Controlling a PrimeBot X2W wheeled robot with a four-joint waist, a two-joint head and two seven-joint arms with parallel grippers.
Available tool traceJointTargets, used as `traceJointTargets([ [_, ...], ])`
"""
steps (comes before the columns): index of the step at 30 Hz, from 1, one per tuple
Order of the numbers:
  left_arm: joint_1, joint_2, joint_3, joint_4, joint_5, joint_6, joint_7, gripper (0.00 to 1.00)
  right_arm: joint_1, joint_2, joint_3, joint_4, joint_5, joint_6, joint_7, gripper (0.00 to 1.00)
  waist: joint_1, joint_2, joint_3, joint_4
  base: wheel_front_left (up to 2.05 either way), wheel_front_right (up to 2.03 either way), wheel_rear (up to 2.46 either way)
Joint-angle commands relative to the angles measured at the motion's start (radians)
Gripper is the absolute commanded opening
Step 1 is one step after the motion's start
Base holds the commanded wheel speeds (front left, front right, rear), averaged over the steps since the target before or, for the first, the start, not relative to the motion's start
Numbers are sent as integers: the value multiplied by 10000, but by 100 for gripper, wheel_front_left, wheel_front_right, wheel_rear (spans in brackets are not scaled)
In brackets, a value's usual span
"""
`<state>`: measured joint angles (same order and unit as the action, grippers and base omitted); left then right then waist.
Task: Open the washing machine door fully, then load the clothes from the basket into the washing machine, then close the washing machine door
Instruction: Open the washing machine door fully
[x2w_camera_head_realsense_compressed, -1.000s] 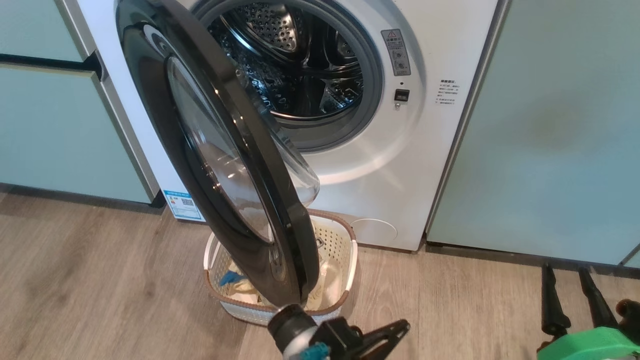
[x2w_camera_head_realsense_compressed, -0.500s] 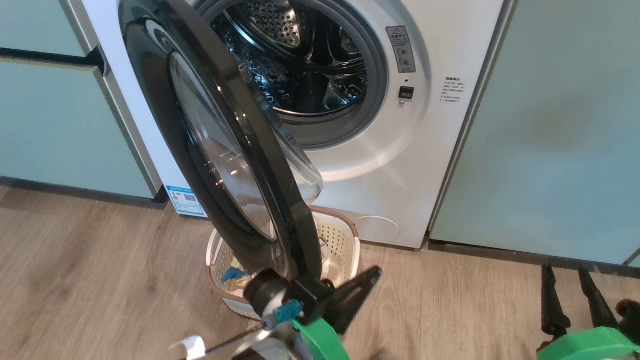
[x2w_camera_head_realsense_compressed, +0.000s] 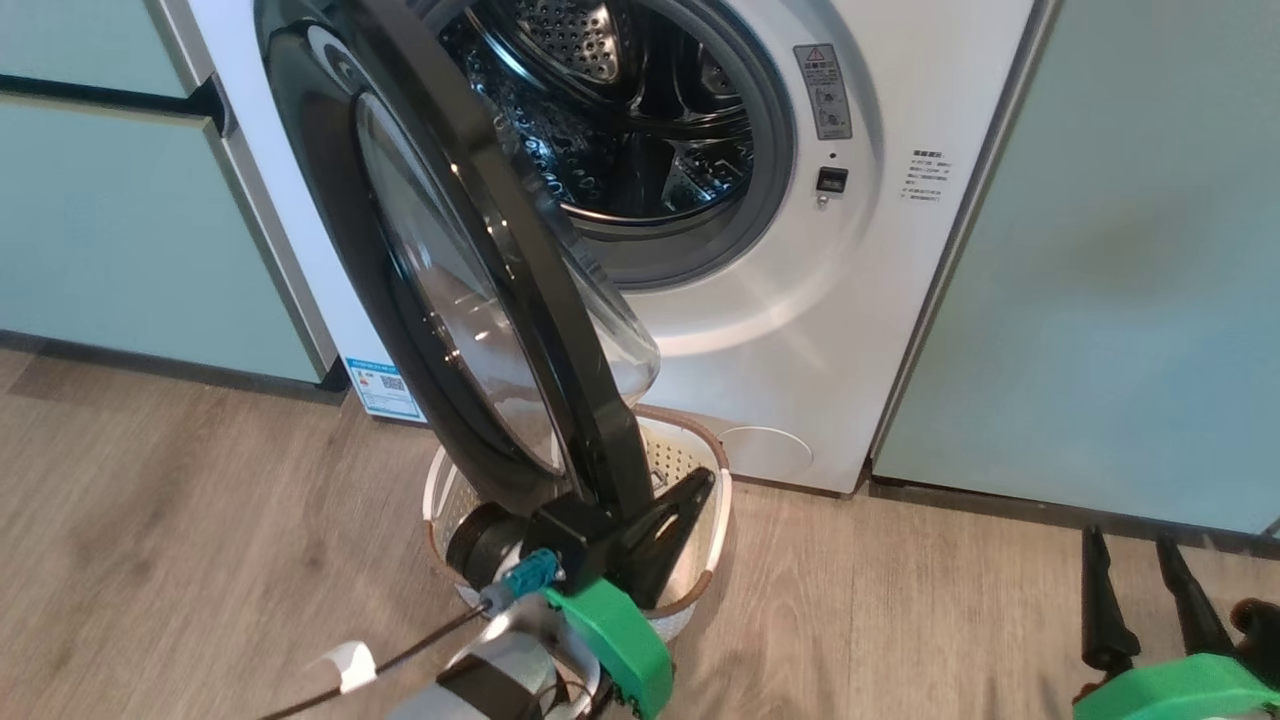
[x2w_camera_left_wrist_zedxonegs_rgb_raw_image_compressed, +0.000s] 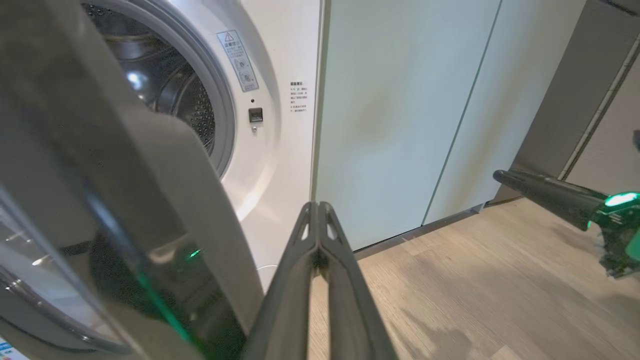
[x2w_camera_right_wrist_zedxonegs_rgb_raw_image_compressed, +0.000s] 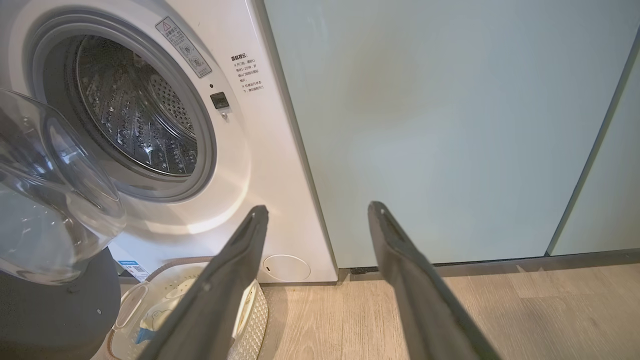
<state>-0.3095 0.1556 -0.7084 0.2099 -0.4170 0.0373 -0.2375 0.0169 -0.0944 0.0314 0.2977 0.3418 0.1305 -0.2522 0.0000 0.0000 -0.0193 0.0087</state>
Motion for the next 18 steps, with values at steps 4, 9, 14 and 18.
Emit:
traceJointTargets([
  [4, -563, 129, 612, -219, -162, 140, -111, 0, -361, -216, 211, -262, 1, 2, -95, 100, 0, 0, 14, 92, 0, 0, 0],
  [9, -530, 207, 635, -215, -221, 106, -127, 0, -364, -220, 225, -240, 9, 2, -95, 100, 0, 0, -13, 183, 0, 0, 0],
  [14, -445, 383, 615, -328, -252, 93, -60, 0, -352, -210, 262, -225, 17, 2, -95, 100, 0, 0, -55, 243, 0, 0, 0],
  [18, -361, 569, 613, -463, -253, 126, 40, 0, -345, -207, 256, -233, 38, 2, -95, 100, 0, 0, -62, 305, 0, 0, 0],
])
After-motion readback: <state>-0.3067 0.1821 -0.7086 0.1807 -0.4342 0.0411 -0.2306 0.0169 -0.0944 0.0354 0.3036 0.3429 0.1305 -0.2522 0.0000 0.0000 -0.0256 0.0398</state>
